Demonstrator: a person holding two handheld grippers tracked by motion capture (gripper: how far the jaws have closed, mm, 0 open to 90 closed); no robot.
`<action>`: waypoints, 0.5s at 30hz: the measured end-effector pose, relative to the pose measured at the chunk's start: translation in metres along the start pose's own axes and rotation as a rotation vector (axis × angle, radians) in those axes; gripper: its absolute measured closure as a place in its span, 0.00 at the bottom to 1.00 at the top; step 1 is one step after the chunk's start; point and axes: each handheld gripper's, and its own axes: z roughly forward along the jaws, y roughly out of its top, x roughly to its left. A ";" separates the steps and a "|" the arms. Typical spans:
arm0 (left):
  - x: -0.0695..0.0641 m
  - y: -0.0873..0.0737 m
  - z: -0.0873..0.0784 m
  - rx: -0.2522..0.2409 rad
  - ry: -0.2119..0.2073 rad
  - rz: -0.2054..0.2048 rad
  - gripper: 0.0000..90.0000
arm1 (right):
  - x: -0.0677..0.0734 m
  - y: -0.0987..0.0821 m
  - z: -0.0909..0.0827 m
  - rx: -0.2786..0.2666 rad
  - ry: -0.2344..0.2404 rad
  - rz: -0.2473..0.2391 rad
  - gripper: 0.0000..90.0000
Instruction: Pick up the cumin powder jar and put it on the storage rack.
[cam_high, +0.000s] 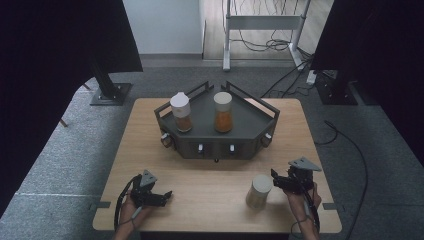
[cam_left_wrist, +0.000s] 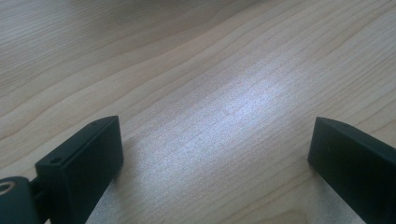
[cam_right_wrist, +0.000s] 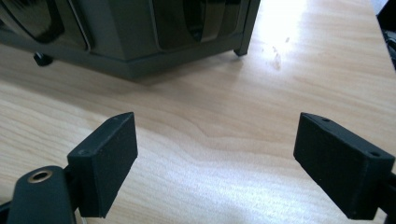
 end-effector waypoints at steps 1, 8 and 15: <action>0.000 0.000 0.000 0.000 0.000 0.000 0.03 | 0.000 -0.001 0.001 0.006 -0.001 0.001 0.14; 0.000 0.000 0.000 0.000 0.000 0.000 0.03 | 0.002 -0.009 0.008 0.037 -0.005 -0.003 0.14; -0.001 0.000 0.000 0.000 0.002 -0.002 0.03 | 0.003 -0.014 0.014 0.061 -0.010 -0.009 0.14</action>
